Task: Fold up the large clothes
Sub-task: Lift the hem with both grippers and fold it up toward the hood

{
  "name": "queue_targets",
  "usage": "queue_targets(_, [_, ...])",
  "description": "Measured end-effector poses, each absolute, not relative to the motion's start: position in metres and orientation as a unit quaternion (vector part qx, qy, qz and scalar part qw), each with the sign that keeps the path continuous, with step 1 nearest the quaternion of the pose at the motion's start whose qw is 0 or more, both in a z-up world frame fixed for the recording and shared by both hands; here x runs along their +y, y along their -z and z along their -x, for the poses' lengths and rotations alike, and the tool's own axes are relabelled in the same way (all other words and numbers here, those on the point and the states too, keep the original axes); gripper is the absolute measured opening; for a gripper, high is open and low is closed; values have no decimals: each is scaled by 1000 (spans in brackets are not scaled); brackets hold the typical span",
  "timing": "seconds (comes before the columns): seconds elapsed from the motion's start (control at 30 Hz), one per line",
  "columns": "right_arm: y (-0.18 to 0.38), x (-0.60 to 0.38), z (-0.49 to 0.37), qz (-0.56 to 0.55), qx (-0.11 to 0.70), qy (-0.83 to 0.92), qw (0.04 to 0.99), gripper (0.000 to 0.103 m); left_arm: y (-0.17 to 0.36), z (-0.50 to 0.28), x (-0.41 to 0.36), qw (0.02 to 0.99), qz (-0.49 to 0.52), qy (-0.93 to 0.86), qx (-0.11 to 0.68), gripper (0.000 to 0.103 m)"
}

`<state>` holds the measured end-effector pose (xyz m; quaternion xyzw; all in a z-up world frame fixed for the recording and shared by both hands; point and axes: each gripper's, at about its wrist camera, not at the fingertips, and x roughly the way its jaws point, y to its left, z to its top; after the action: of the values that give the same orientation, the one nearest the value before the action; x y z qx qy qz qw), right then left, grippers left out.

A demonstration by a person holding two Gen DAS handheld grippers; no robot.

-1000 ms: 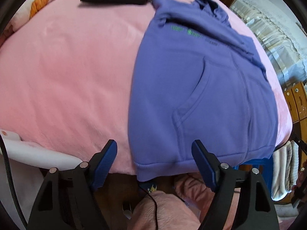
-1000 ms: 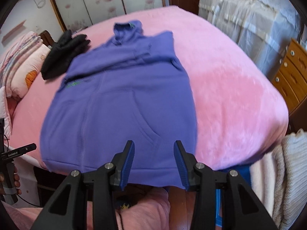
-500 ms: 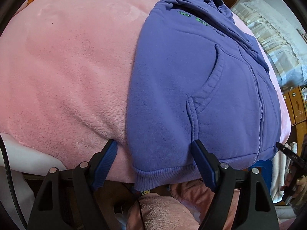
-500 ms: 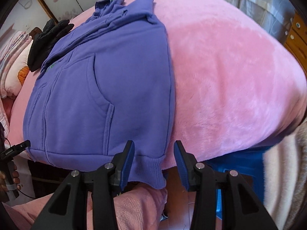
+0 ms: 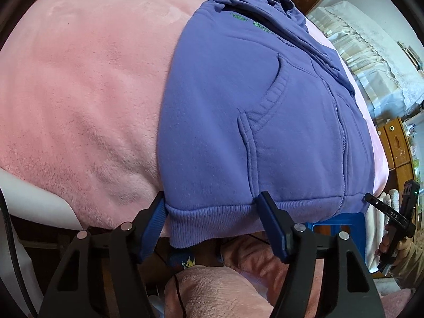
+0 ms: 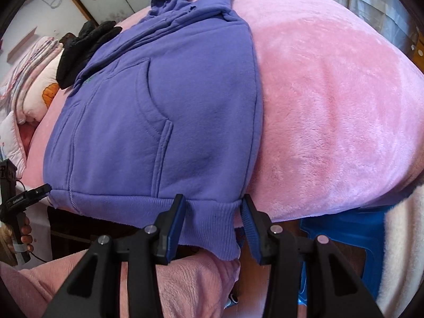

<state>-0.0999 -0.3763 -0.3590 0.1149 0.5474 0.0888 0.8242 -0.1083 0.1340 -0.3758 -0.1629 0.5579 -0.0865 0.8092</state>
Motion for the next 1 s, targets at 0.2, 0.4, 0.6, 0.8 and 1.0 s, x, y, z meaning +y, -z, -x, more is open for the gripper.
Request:
queue_targets(0.2, [368, -377, 106, -115, 551, -103, 820, 43, 382, 110, 134, 811, 169, 97, 552, 67])
queue_targets(0.4, [373, -370, 103, -109, 538, -114, 828, 43, 387, 104, 128, 811, 162, 109, 552, 71])
queue_targets(0.6, [363, -363, 96, -97, 540, -108, 829, 10, 376, 101, 118, 809, 126, 122, 561, 25])
queue_targets(0.8, [320, -348, 97, -48, 516, -129, 845, 8, 346, 92, 122, 785, 163, 167, 574, 13])
queue_targets(1.0, [252, -348, 83, -91, 486, -134, 859, 7, 291, 78, 137, 765, 258, 182, 561, 10])
